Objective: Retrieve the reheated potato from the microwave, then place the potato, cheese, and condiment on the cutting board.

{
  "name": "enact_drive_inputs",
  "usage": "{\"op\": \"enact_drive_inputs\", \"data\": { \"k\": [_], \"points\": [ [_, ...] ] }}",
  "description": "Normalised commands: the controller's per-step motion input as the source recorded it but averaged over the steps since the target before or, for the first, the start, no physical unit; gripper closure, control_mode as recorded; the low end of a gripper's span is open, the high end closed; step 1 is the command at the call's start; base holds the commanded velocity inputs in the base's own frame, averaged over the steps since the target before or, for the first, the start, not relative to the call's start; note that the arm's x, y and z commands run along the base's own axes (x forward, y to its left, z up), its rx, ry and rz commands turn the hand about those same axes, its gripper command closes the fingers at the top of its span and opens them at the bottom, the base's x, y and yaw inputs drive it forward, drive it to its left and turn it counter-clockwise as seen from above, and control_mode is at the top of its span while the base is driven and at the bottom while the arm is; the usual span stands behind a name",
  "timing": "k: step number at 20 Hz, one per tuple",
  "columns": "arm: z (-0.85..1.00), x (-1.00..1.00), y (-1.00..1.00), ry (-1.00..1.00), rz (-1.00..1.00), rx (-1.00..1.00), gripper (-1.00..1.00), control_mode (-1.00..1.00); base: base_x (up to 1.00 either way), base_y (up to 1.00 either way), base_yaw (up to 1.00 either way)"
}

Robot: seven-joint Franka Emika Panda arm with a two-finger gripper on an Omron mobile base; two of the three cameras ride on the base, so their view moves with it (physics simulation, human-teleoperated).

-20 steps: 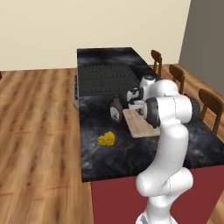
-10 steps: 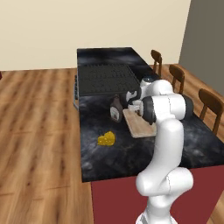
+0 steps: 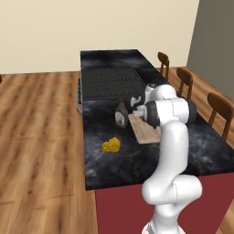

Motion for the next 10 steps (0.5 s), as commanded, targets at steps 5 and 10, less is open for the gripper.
{"op": "enact_drive_inputs", "data": {
  "k": [5, 10],
  "points": [
    [-0.15, 0.32, 0.0, 0.0, 0.0, 0.0, 1.0, -1.0, 0.0, 0.0, 0.0],
    [-0.28, -0.01, 0.01, 0.0, 0.0, 0.0, 1.0, -1.0, 0.0, 0.0, 0.0]
  ]
}}
